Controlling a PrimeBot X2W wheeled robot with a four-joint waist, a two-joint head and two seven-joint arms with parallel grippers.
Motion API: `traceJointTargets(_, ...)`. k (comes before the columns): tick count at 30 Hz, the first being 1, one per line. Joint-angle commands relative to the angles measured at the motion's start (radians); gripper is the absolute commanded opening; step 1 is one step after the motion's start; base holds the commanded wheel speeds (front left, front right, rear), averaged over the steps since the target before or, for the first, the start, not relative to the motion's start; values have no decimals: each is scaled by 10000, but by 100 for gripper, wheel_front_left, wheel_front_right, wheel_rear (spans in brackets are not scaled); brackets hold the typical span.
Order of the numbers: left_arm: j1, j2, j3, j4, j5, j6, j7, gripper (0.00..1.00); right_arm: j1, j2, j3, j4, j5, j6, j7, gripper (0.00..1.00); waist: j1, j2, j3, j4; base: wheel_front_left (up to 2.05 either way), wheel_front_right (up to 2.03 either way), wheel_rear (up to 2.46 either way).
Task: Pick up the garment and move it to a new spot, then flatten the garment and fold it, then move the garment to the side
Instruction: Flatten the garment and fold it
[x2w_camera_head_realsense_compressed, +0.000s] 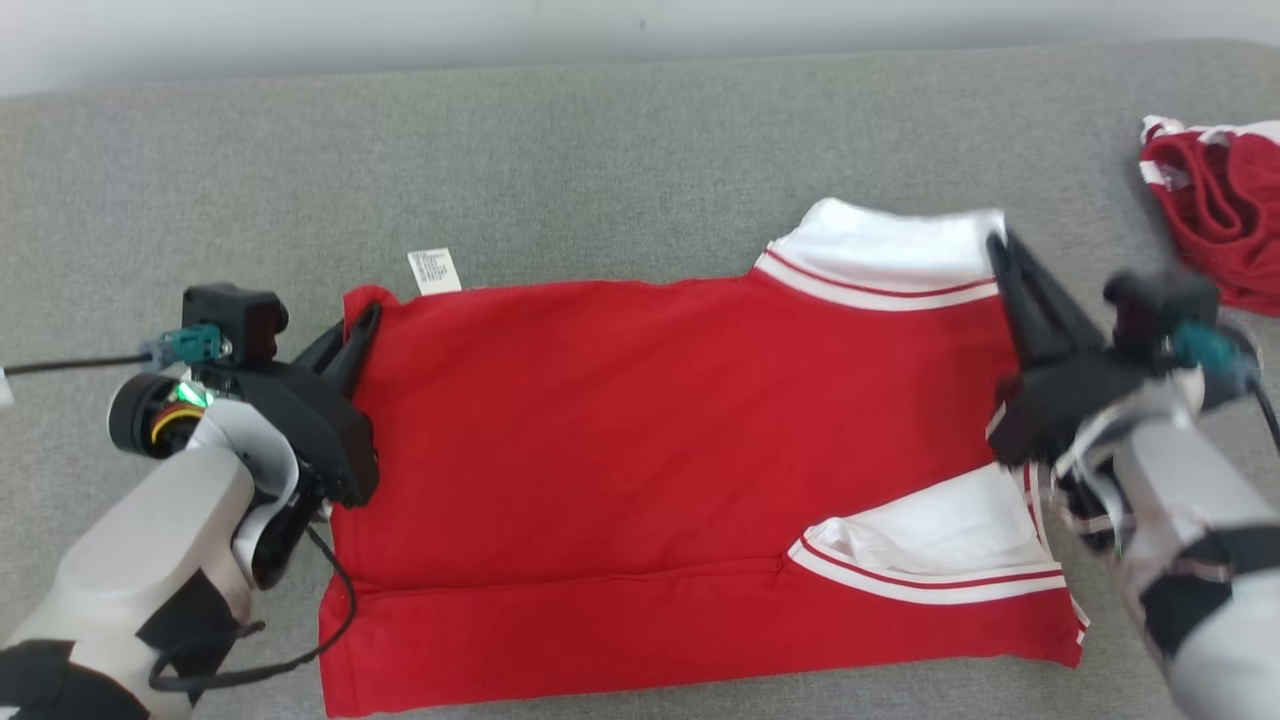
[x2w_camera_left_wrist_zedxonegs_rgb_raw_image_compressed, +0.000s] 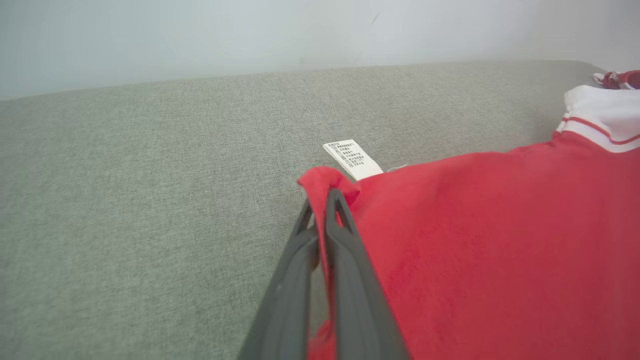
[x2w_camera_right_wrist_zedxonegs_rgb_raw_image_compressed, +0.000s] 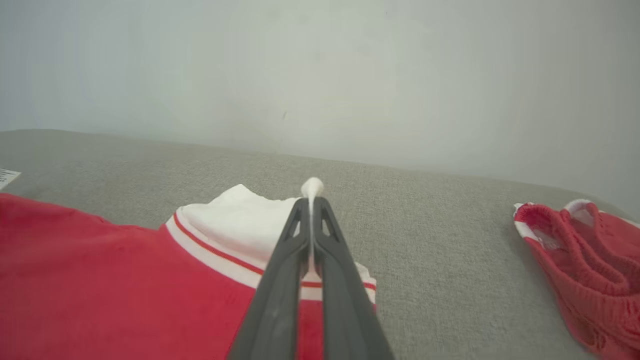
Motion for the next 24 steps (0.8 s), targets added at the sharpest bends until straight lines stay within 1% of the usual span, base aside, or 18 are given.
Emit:
traceJointTargets(1, 222, 22, -1, 6, -69, 28, -98, 0, 427, -71, -69, -334, 64, -28, -43, 0, 2, 0, -122, -62, 0, 0, 0)
traceJointTargets(6, 612, 49, 45, -105, -80, 137, -468, 0, 2124, -250, -942, -2203, -50, -28, -49, 0, 2, 0, -325, -99, 0, 0, 0)
traceJointTargets(9, 971, 15, 75, -318, 3, 297, -754, 0, 3113, -238, -1526, -3178, -179, -28, -49, 0, 2, 0, -413, -65, 0, 0, 0)
traceJointTargets(13, 1444, -4, 197, -785, 267, 667, -1065, 0, 4334, -112, -2287, -4264, -362, -28, 137, 0, 2, 0, -533, 45, 0, 0, 0)
traceJointTargets(17, 2028, -28, 377, -1406, 630, 1065, -1160, 0, 5420, 139, -2949, -5160, -433, -28, 392, 0, 2, 0, -695, 227, 0, 0, 0)
traceJointTargets(21, 2854, -32, 1154, -2458, 1251, 1505, -1173, 0, 6403, 404, -3514, -5959, -509, -28, 644, 0, 2, 0, -849, 362, 0, 0, 0)
traceJointTargets(24, 3594, -62, 1673, -3147, 1837, 1723, -1160, 0, 7028, 579, -3908, -6398, -601, -28, 835, 0, 2, 0, -934, 446, 0, 0, 0)
